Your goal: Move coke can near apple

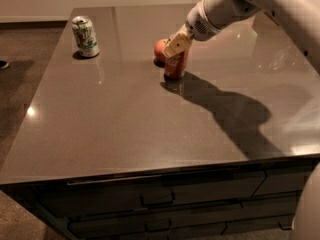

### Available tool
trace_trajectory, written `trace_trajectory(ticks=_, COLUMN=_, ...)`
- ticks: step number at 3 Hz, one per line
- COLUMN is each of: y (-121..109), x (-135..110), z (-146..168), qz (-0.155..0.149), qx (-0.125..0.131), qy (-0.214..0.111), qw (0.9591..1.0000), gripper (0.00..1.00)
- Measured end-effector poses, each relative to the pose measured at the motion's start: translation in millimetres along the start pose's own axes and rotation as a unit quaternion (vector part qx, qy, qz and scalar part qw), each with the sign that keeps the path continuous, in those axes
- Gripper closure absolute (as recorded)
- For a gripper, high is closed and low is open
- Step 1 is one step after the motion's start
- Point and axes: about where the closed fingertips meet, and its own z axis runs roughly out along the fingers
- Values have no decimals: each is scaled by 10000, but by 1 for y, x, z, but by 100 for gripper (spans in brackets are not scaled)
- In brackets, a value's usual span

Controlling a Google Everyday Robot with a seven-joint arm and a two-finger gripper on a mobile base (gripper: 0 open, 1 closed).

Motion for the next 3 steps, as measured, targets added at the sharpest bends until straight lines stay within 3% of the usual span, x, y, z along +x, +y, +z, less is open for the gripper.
trace_trajectory(ticks=2, y=-1, x=4, z=3, qz=-71, qx=20, qy=-66, qw=10000, gripper=0)
trace_trajectory(ticks=3, y=-1, x=4, z=4, qz=-71, qx=19, qy=-66, qw=10000, gripper=0)
